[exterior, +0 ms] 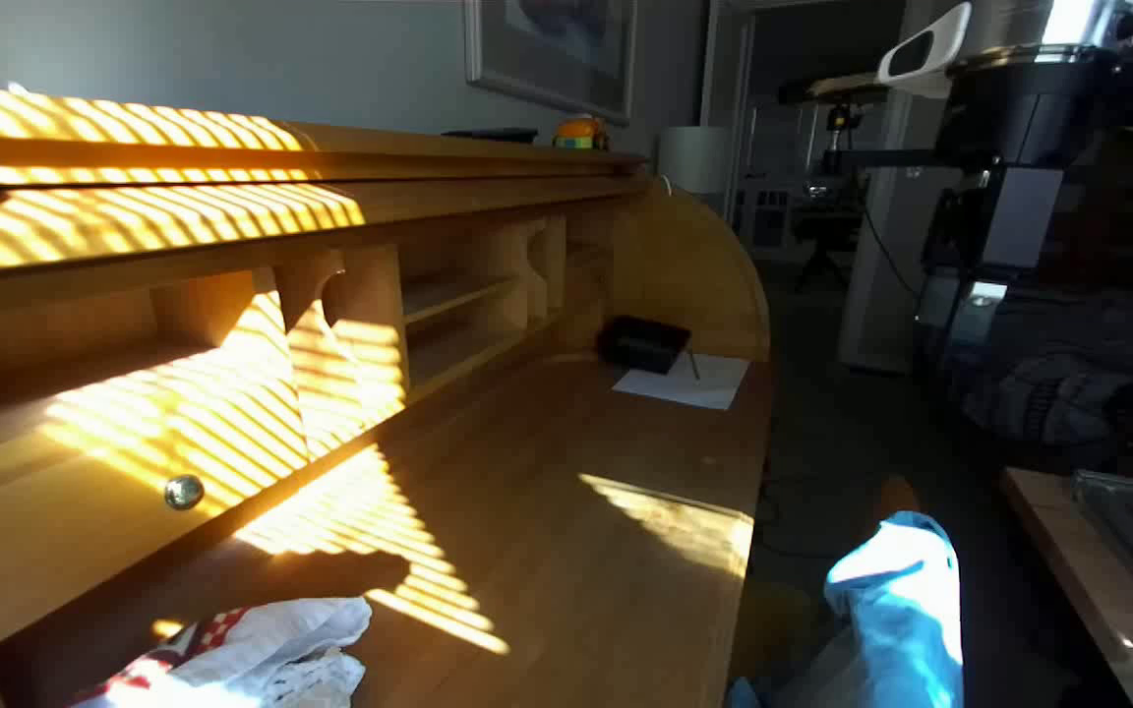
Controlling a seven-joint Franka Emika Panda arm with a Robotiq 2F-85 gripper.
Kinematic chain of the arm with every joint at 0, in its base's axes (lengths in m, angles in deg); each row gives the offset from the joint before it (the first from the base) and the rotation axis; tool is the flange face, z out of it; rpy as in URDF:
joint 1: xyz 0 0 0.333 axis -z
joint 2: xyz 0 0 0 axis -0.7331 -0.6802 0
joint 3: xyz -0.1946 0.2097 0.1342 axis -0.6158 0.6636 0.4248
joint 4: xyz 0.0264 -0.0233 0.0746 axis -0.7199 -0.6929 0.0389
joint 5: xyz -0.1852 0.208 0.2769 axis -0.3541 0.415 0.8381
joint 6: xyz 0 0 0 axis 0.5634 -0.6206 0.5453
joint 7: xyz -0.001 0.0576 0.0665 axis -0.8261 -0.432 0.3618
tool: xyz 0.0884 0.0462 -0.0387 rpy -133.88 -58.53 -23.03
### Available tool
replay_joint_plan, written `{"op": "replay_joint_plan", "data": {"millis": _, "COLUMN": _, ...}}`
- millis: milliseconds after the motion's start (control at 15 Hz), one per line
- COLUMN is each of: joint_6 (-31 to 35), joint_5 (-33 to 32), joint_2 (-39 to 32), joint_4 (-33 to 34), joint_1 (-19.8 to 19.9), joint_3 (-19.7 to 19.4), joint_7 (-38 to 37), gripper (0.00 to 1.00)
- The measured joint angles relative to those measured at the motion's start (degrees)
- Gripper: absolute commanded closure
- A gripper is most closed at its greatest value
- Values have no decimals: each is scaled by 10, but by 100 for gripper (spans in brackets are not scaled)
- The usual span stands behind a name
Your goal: Put the cloth on the desk
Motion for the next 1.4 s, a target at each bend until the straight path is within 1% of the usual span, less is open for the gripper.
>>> {"op": "replay_joint_plan", "data": {"millis": 600, "joint_6": 0, "joint_5": 0, "joint_2": 0, "joint_4": 0, "joint_1": 0, "joint_3": 0, "joint_7": 0, "gripper": 0}}
{"op": "replay_joint_plan", "data": {"millis": 667, "joint_6": 14, "joint_5": -2, "joint_2": 0, "joint_4": 0, "joint_1": 3, "joint_3": 1, "joint_7": -3, "gripper": 0}}
{"op": "replay_joint_plan", "data": {"millis": 800, "joint_6": 71, "joint_5": -3, "joint_2": -7, "joint_4": 0, "joint_1": 17, "joint_3": 0, "joint_7": -5, "gripper": 0}}
{"op": "replay_joint_plan", "data": {"millis": 933, "joint_6": 130, "joint_5": -3, "joint_2": -32, "joint_4": -1, "joint_1": 31, "joint_3": -8, "joint_7": -3, "gripper": 0}}
{"op": "replay_joint_plan", "data": {"millis": 1067, "joint_6": 172, "joint_5": -2, "joint_2": -74, "joint_4": -2, "joint_1": 36, "joint_3": -18, "joint_7": -2, "gripper": 0}}
{"op": "replay_joint_plan", "data": {"millis": 1200, "joint_6": 181, "joint_5": 1, "joint_2": -124, "joint_4": -2, "joint_1": 32, "joint_3": -28, "joint_7": 1, "gripper": 0}}
{"op": "replay_joint_plan", "data": {"millis": 1400, "joint_6": 167, "joint_5": 1, "joint_2": -196, "joint_4": 2, "joint_1": 33, "joint_3": -27, "joint_7": -22, "gripper": 0}}
